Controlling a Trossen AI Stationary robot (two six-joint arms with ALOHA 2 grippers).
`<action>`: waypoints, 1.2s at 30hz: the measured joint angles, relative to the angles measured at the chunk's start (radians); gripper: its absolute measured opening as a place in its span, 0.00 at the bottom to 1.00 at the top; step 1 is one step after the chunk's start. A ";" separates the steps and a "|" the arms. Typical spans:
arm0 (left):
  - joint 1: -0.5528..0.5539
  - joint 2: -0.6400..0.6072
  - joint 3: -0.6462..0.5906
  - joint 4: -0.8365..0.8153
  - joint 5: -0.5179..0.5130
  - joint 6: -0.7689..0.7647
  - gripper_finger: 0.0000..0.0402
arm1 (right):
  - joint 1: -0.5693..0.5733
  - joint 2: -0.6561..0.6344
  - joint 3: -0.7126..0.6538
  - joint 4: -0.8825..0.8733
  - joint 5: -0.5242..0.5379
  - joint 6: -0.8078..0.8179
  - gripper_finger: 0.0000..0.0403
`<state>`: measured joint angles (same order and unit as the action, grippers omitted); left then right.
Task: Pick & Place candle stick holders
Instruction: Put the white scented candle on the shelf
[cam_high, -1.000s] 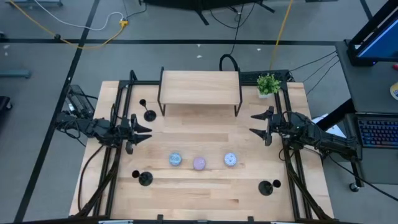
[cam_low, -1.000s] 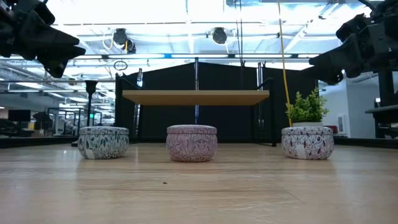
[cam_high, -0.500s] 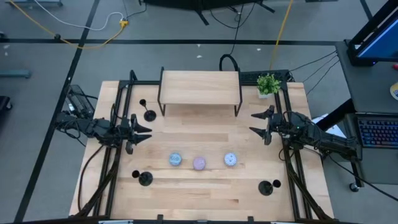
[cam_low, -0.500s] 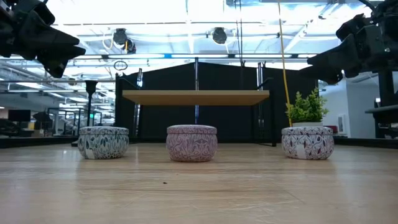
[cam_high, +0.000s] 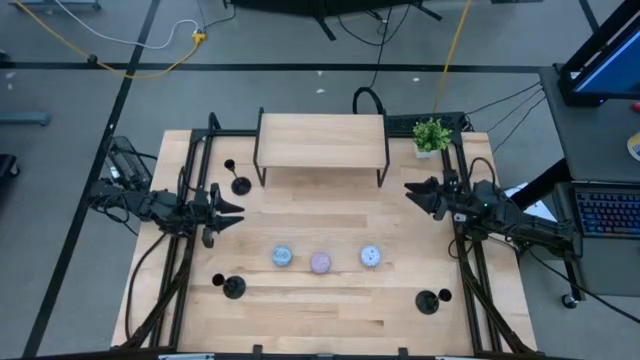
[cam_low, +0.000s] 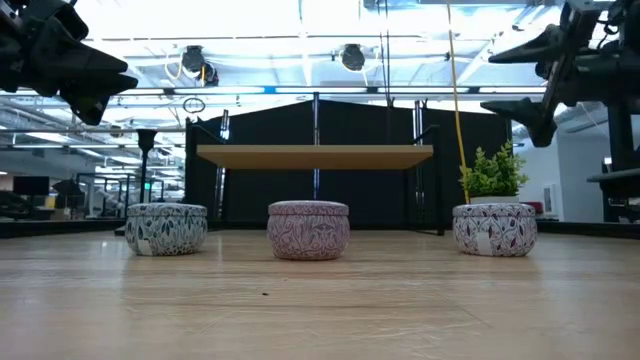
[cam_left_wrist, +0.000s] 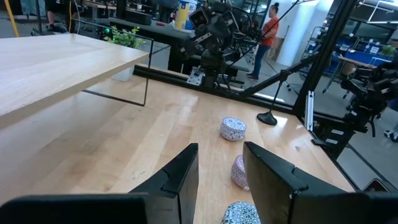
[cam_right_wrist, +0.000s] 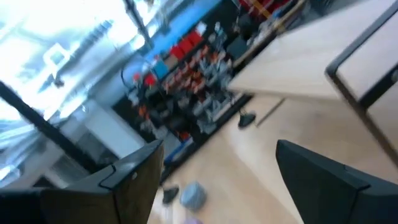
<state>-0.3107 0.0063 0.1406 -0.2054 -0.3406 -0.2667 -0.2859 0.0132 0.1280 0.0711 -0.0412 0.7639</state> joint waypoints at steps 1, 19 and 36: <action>0.000 0.000 0.000 0.000 -0.001 0.003 0.32 | 0.000 0.000 0.000 0.015 0.020 0.001 0.76; 0.000 0.000 0.000 0.155 -0.058 -0.098 0.32 | 0.000 0.000 0.002 0.138 0.410 -0.064 0.76; 0.000 0.000 0.000 0.216 -0.163 -0.014 0.32 | 0.000 0.099 0.007 0.441 0.283 -0.213 0.76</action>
<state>-0.3103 0.0063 0.1406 0.0110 -0.5038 -0.2811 -0.2855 0.1119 0.1346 0.5123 0.2423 0.5514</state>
